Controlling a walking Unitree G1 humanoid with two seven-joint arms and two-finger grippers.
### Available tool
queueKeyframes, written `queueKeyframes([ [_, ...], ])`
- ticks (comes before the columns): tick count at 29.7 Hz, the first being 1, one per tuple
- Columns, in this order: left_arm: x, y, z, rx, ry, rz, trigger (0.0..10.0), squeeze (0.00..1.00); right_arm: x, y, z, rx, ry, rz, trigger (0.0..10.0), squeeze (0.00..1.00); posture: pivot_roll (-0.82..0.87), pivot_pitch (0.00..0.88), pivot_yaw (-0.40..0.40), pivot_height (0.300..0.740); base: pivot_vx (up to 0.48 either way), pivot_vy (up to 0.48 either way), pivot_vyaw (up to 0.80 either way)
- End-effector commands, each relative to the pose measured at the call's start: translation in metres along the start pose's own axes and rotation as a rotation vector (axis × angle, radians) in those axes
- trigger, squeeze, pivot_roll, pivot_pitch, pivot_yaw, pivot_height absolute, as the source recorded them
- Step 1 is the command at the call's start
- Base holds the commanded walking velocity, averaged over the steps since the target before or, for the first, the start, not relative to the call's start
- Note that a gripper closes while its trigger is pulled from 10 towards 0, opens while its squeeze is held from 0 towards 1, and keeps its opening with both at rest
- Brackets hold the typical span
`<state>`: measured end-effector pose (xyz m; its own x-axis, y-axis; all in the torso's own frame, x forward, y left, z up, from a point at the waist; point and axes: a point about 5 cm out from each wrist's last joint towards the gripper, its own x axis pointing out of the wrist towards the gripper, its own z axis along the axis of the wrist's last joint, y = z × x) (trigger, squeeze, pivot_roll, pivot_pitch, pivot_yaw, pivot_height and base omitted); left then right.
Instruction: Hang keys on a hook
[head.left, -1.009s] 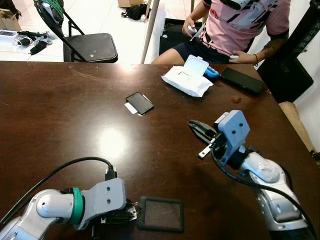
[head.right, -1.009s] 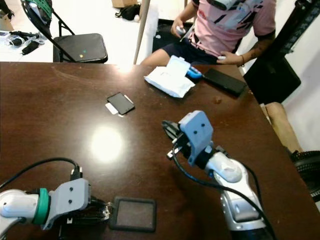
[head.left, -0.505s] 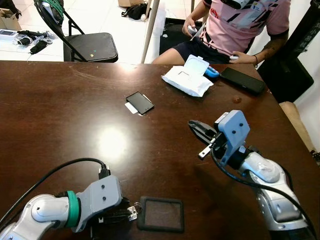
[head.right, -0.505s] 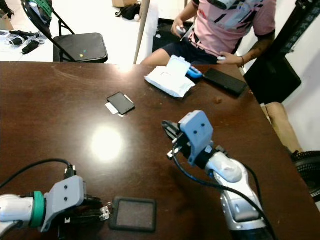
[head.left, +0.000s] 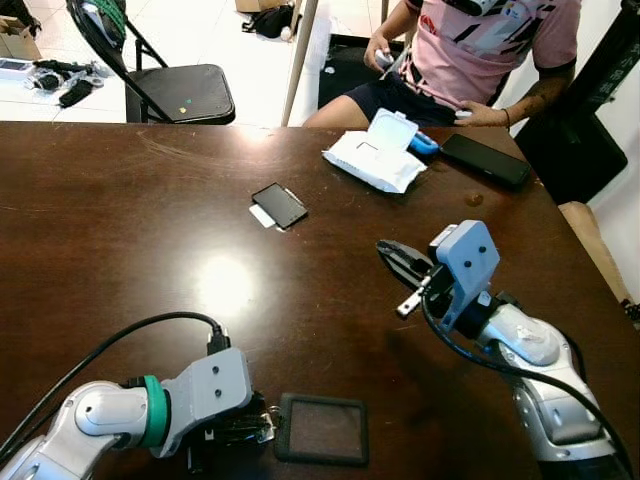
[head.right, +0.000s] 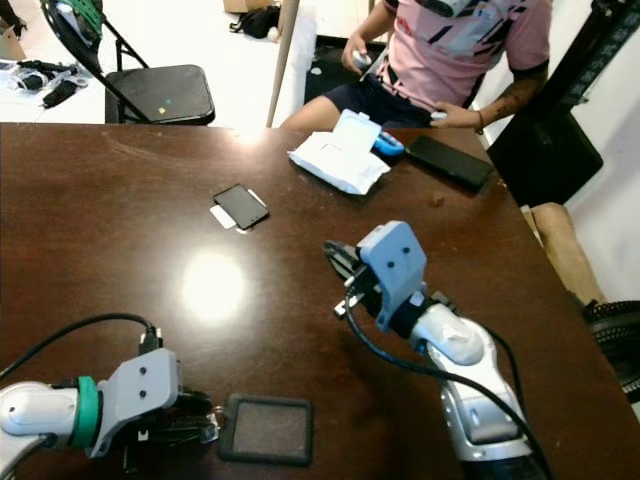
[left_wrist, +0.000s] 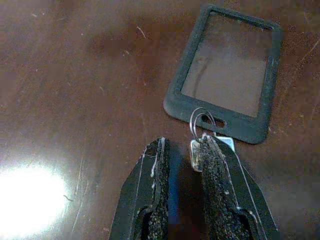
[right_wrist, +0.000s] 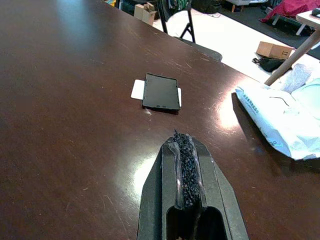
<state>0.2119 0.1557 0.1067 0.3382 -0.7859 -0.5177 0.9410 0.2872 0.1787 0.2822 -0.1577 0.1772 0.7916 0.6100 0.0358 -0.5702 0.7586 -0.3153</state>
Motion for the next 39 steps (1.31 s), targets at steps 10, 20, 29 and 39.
queueKeyframes([
  [10, 0.0082, -0.002, 0.0026, 0.036, 0.015, -0.061, 10.0, 0.0, -0.0009, 0.0016, -0.0014, 0.012, -0.001, -0.005, 10.0, 0.0, -0.11, 0.086, 0.024, 0.74, 0.0, 0.0, 0.0],
  [20, 0.0082, -0.0003, 0.0045, 0.024, 0.01, -0.055, 5.9, 0.0, -0.001, 0.0024, -0.0022, 0.016, 0.001, -0.005, 10.0, 0.0, -0.1, 0.094, 0.03, 0.74, 0.0, 0.0, 0.0],
  [29, 0.0079, 0.0008, 0.0048, 0.0, 0.004, -0.047, 1.2, 0.0, -0.0006, 0.0036, -0.0024, 0.02, -0.001, -0.009, 10.0, 0.0, -0.1, 0.097, 0.035, 0.74, 0.0, 0.0, 0.0],
  [39, 0.0075, 0.002, 0.0056, -0.016, -0.001, -0.041, 0.0, 0.0, -0.0009, 0.0037, -0.0026, 0.021, -0.002, -0.013, 10.0, 0.0, -0.1, 0.099, 0.037, 0.74, 0.0, 0.0, 0.0],
])
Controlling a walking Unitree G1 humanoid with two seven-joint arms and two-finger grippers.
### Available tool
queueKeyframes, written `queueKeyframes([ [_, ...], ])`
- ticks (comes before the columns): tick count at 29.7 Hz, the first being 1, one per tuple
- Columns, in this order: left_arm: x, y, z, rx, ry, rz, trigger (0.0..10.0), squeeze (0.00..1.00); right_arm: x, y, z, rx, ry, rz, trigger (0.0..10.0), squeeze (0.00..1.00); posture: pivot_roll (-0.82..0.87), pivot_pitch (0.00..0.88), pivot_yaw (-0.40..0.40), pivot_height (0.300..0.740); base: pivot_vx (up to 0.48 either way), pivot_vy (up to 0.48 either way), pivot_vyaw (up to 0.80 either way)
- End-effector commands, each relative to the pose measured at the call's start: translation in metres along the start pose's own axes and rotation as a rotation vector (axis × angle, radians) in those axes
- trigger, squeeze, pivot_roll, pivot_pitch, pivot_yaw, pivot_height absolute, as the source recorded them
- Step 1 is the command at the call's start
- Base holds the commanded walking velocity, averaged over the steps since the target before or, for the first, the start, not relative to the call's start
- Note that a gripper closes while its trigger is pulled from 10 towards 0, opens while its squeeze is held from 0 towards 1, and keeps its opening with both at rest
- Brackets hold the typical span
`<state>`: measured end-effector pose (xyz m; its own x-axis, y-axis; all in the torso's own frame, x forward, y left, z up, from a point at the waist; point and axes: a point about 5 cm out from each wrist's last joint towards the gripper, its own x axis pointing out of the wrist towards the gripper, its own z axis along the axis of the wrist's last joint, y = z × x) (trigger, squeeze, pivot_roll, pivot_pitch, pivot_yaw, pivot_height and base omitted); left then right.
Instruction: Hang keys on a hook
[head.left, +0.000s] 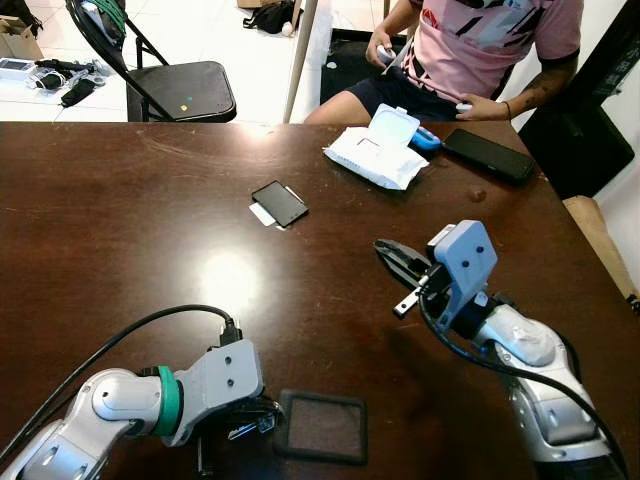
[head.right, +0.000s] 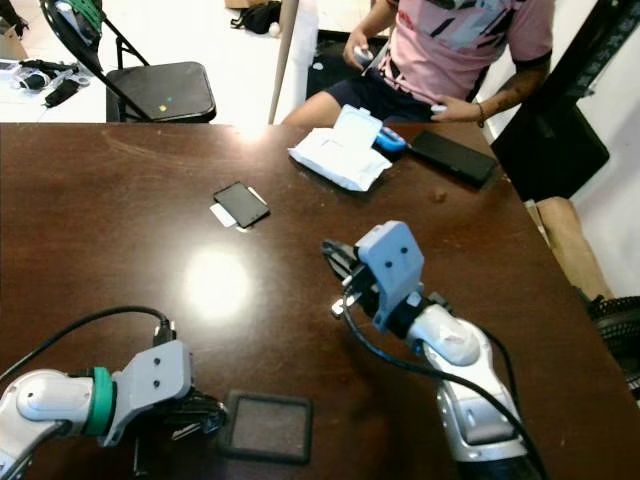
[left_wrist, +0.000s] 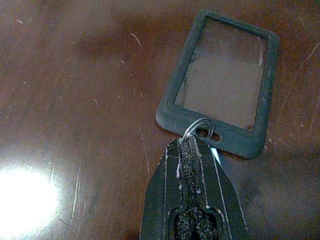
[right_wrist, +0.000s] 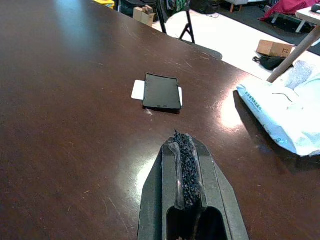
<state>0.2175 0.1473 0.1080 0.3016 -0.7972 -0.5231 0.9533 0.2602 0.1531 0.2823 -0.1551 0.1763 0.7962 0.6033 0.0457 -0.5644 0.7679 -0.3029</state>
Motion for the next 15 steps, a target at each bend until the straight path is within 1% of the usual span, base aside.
queueKeyframes([
  [1, 0.0, -0.001, 0.0, -0.013, 0.0, -0.001, 0.0, 0.0, -0.002, 0.002, -0.002, 0.009, 0.005, -0.003, 10.0, 0.0, -0.1, 0.099, 0.037, 0.74, 0.0, 0.0, 0.0],
  [6, 0.0, 0.0, 0.001, -0.033, -0.018, 0.015, 0.0, 0.0, -0.002, 0.002, -0.003, 0.011, 0.003, -0.004, 10.0, 0.0, -0.09, 0.098, 0.039, 0.74, 0.0, 0.0, 0.0],
  [7, -0.003, 0.005, 0.008, -0.038, -0.068, 0.078, 0.0, 0.0, 0.0, 0.003, -0.002, 0.013, -0.004, -0.007, 10.0, 0.0, -0.09, 0.095, 0.042, 0.74, 0.0, 0.0, 0.0],
  [8, -0.003, 0.005, 0.008, -0.038, -0.068, 0.078, 0.0, 0.0, 0.0, 0.003, -0.002, 0.013, -0.004, -0.007, 10.0, 0.0, -0.09, 0.095, 0.042, 0.74, 0.0, 0.0, 0.0],
  [9, -0.007, 0.014, 0.02, -0.043, -0.141, 0.168, 5.5, 0.0, 0.002, 0.003, -0.001, 0.017, -0.013, -0.009, 10.0, 0.0, -0.08, 0.093, 0.043, 0.74, 0.0, 0.0, 0.0],
  [10, -0.013, 0.024, 0.033, -0.041, -0.216, 0.256, 10.0, 0.0, 0.004, 0.004, 0.001, 0.02, -0.021, -0.009, 10.0, 0.0, -0.07, 0.09, 0.042, 0.74, 0.0, 0.0, 0.0],
  [12, -0.023, 0.042, 0.054, -0.035, -0.329, 0.419, 10.0, 0.0, 0.008, 0.006, 0.003, 0.029, -0.04, -0.01, 10.0, 0.0, -0.06, 0.084, 0.046, 0.74, 0.0, 0.0, 0.0],
  [13, -0.023, 0.042, 0.054, -0.035, -0.329, 0.419, 10.0, 0.0, 0.008, 0.006, 0.003, 0.029, -0.04, -0.01, 10.0, 0.0, -0.06, 0.084, 0.046, 0.74, 0.0, 0.0, 0.0],
  [14, -0.027, 0.047, 0.06, -0.036, -0.356, 0.468, 10.0, 0.0, 0.01, 0.007, 0.004, 0.033, -0.048, -0.011, 10.0, 0.0, -0.06, 0.084, 0.046, 0.74, 0.0, 0.0, 0.0],
  [15, -0.031, 0.056, 0.067, -0.033, -0.379, 0.555, 10.0, 0.0, 0.011, 0.008, 0.005, 0.039, -0.06, -0.015, 10.0, 0.0, -0.05, 0.081, 0.048, 0.74, 0.0, 0.0, 0.0],
])
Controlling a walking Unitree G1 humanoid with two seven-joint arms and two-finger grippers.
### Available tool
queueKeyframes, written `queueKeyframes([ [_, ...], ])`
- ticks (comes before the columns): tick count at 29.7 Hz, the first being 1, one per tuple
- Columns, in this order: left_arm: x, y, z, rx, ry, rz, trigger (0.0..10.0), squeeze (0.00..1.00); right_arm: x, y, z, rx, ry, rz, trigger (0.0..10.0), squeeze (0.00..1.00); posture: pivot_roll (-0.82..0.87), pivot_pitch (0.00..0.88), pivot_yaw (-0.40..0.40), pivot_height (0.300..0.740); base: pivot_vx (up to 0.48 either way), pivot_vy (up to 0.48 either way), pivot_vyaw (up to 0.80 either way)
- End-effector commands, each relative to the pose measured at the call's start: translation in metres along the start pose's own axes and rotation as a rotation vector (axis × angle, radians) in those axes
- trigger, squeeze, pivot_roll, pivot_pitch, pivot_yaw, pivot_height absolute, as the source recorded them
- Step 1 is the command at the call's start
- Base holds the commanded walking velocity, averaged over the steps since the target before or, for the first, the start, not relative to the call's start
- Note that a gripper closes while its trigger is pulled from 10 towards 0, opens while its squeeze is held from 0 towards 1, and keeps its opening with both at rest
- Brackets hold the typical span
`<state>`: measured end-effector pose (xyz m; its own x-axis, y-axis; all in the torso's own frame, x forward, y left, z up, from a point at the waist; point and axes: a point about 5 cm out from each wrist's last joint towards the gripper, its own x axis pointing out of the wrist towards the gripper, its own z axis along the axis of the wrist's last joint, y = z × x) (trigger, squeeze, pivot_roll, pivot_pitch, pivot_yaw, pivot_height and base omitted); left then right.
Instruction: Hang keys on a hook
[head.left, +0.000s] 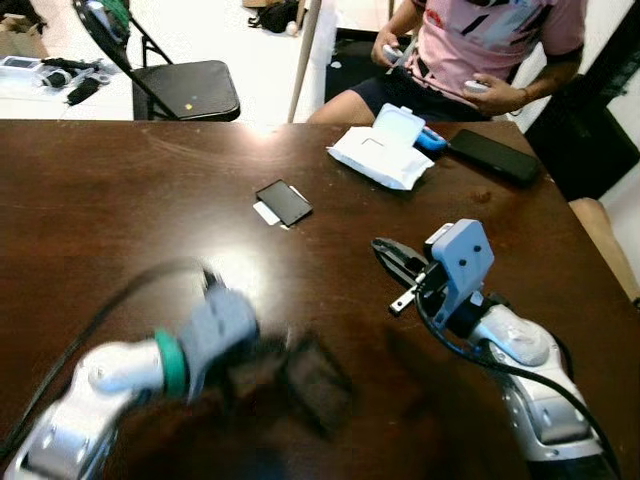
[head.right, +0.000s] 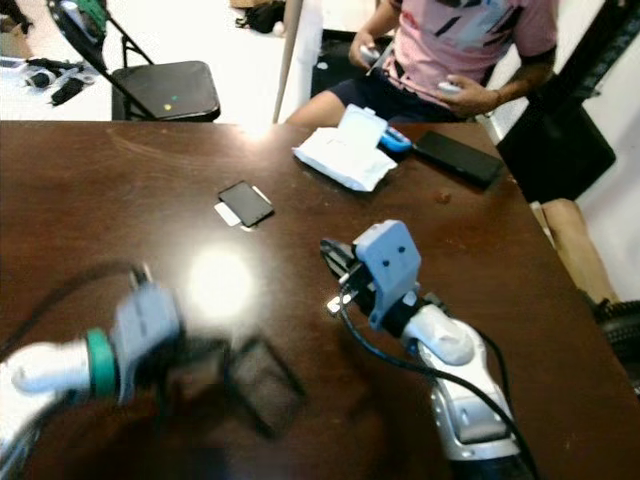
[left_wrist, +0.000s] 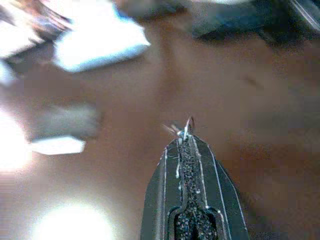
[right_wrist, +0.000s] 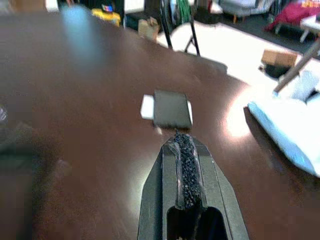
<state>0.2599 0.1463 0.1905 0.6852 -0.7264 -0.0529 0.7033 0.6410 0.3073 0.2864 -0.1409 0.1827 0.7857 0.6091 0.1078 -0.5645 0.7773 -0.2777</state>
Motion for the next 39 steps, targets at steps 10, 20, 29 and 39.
queueKeyframes([
  [10, 0.013, 0.034, 0.035, -0.008, -0.137, 0.433, 10.0, 0.0, 0.016, 0.016, 0.011, 0.108, -0.111, -0.065, 10.0, 0.0, -0.02, 0.043, 0.06, 0.74, 0.0, 0.0, 0.0],
  [20, 0.028, 0.047, 0.021, 0.009, -0.083, 0.645, 10.0, 0.0, 0.035, 0.022, 0.019, 0.219, -0.178, -0.112, 10.0, 0.0, -0.03, 0.0, 0.061, 0.74, 0.0, 0.0, 0.0],
  [29, 0.007, 0.051, 0.002, 0.031, -0.05, 0.742, 10.0, 0.0, 0.027, 0.008, 0.019, 0.214, -0.202, -0.211, 10.0, 0.0, -0.03, 0.004, 0.068, 0.74, 0.0, 0.0, 0.0],
  [39, 0.013, 0.053, 0.004, -0.06, -0.098, 0.772, 10.0, 0.0, 0.033, 0.009, 0.026, 0.268, -0.26, -0.261, 10.0, 0.0, -0.03, 0.0, 0.072, 0.74, 0.0, 0.0, 0.0],
])
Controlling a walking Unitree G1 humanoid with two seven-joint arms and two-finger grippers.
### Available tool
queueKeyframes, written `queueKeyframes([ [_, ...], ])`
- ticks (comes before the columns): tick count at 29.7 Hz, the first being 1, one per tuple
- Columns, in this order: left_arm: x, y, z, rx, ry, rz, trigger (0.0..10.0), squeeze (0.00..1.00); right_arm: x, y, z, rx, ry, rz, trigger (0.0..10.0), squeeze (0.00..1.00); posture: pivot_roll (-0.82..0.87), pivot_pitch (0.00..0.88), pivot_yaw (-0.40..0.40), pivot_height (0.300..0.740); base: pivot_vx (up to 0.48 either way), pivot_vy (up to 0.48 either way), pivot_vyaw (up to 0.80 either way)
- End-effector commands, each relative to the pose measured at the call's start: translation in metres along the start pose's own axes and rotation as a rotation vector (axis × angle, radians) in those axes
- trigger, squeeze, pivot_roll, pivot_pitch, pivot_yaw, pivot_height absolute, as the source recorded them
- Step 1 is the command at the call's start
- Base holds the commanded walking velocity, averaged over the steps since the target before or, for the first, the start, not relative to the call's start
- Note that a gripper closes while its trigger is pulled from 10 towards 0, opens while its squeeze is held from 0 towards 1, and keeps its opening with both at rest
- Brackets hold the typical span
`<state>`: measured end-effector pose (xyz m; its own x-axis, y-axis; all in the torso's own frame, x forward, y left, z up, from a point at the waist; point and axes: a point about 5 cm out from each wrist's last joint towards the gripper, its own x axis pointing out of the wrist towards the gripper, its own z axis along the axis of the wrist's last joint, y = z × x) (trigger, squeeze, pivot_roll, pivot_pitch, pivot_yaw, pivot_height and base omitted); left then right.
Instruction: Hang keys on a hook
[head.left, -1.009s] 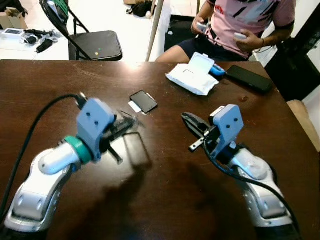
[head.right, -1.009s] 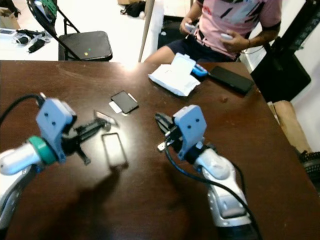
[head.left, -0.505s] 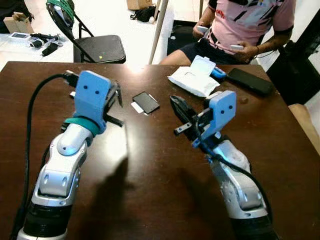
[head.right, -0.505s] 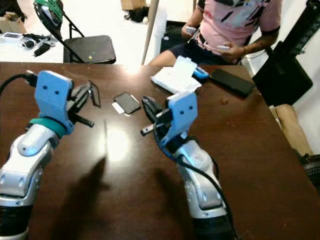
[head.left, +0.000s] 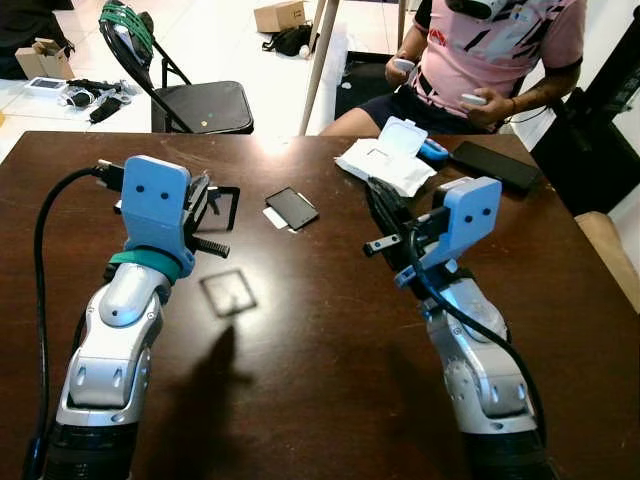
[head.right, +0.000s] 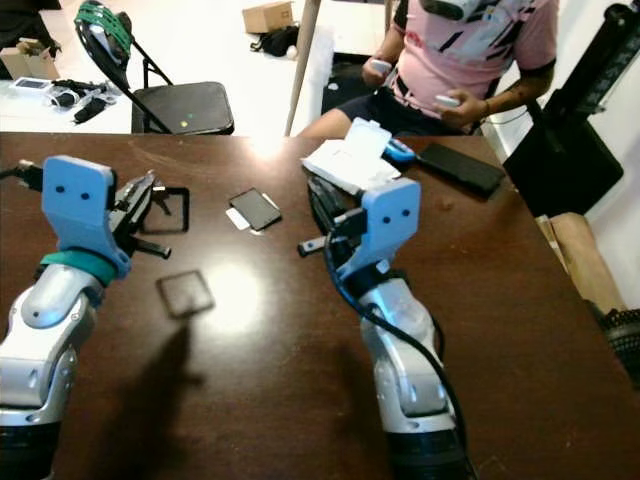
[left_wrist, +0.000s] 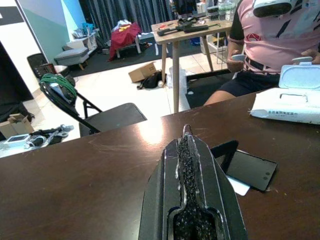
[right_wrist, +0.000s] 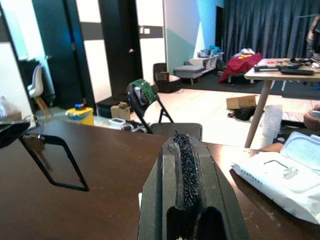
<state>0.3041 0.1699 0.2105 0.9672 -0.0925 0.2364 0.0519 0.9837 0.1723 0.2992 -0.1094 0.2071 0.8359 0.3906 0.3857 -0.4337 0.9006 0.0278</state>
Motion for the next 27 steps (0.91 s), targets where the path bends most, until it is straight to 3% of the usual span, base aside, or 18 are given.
queueKeyframes([
  [1, 0.0013, -0.0003, -0.0007, 0.001, -0.002, 0.007, 10.0, 0.0, 0.0015, -0.001, 0.0013, 0.013, -0.002, -0.011, 10.0, 0.0, -0.03, 0.0, 0.072, 0.74, 0.0, 0.0, 0.0],
  [5, 0.0015, 0.0005, -0.0028, 0.019, -0.001, 0.023, 10.0, 0.0, 0.0028, -0.0011, 0.001, 0.008, 0.002, -0.014, 10.0, 0.0, -0.03, 0.0, 0.071, 0.74, -0.063, 0.0, 0.0],
  [27, -0.0002, 0.0015, -0.0018, 0.055, -0.011, 0.025, 10.0, 0.0, 0.0054, -0.0021, 0.003, -0.015, -0.01, -0.011, 10.0, 0.0, -0.02, 0.001, 0.066, 0.74, -0.32, 0.0, 0.0],
])
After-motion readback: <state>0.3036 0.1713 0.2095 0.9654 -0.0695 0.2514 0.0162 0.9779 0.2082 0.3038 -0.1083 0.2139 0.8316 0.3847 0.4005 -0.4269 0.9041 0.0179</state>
